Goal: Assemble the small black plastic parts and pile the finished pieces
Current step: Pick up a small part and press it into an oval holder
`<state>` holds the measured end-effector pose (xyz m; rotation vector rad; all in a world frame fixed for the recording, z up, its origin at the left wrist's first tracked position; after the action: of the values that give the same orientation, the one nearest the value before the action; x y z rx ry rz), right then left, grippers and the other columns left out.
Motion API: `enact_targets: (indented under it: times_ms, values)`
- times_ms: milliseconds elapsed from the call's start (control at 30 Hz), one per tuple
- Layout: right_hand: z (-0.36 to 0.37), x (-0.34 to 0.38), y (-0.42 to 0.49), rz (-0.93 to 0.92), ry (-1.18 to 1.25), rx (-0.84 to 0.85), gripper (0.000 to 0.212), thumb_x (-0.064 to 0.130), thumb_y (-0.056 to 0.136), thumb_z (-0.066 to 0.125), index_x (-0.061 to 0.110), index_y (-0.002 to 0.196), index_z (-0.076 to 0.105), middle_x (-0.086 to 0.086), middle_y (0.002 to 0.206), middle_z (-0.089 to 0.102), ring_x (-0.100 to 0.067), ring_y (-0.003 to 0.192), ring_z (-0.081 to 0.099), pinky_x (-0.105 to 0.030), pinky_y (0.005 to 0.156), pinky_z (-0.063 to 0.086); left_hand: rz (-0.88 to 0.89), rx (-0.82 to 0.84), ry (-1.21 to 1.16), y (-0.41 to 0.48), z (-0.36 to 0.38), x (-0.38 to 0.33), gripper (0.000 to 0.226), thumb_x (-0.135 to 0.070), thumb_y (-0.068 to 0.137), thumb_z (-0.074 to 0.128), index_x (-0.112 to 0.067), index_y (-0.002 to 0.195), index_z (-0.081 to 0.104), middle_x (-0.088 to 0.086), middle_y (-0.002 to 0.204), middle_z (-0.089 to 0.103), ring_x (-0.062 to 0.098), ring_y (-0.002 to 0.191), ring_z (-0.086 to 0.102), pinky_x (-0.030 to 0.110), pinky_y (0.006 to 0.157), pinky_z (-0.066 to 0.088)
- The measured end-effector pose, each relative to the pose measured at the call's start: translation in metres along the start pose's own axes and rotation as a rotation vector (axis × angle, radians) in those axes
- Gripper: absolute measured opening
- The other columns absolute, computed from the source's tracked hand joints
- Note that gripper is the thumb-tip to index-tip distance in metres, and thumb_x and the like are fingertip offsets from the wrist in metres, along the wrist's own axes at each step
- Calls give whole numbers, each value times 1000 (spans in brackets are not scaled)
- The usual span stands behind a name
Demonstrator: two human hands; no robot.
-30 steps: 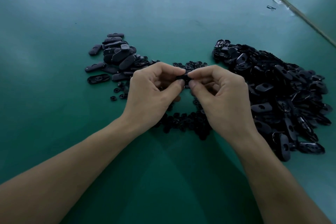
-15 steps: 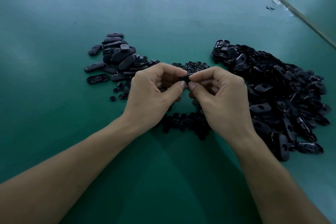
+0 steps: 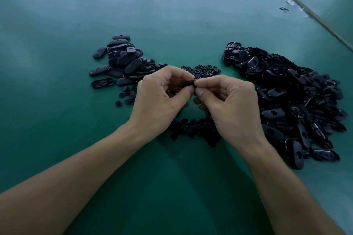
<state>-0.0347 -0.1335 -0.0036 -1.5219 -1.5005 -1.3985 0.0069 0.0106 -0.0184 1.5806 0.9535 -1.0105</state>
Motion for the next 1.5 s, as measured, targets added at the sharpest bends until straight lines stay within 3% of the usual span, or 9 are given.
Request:
enact_targets:
  times_ms: [133,400,533,667,767,900,1100,1500]
  values:
    - [0,-1,-1,7,8,-11,27,3,88,72,30,86,73,7,78,76,-8,71,73,-21,67,55,-3,5,-15,-1,1,-1,23,1,85,74,-20,93,70,-7,79,73,8,71,69,21,64,56]
    - [3,1,-2,-17,-5,-8,29,3,88,70,32,90,73,12,81,76,-4,77,73,-20,73,57,23,-4,-10,0,0,-2,21,1,84,76,-16,94,68,-6,81,72,7,71,70,17,66,54]
    - [0,0,0,12,18,51,24,3,88,71,25,96,77,8,83,78,-8,76,74,-23,73,58,21,-43,23,1,-2,1,22,-5,84,77,-23,92,68,-4,83,73,12,76,71,27,71,58]
    - [-4,1,1,-35,-68,7,21,8,88,72,27,95,78,11,79,74,-5,73,70,-18,69,52,2,-14,-14,0,0,1,23,-4,86,75,-25,91,67,-3,78,72,12,67,69,24,56,57]
    - [-7,1,3,-58,-163,-14,26,12,88,73,30,107,74,9,90,70,-5,77,66,-16,74,50,14,27,-21,-1,1,-1,22,-6,87,73,-27,92,67,-8,78,71,7,67,66,21,55,56]
    - [-10,-1,7,7,-62,42,21,6,88,73,23,101,77,9,92,77,-5,87,72,-30,88,58,-4,57,-91,-1,0,-1,21,-6,86,73,-25,94,68,-9,78,73,7,70,68,21,61,56]
    - [-16,-4,7,25,-13,64,15,9,86,77,22,94,76,8,85,77,-6,81,73,-24,78,58,-41,41,-167,0,-1,1,21,-3,83,79,-18,95,73,-2,79,75,12,70,71,25,66,59]
    - [-17,-6,6,55,-49,81,9,11,86,77,19,91,76,4,80,76,-13,75,73,-28,72,60,-60,64,-176,0,0,2,21,0,81,79,-15,95,74,-1,77,75,13,65,72,26,67,61]
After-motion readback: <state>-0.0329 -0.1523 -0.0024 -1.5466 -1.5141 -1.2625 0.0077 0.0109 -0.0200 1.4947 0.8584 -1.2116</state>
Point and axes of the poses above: each hand's wrist, its own y-axis towards the middle knuckle, its own z-axis out of the palm, x = y × z, the point moved 3 cm from there along y, towards the middle knuckle
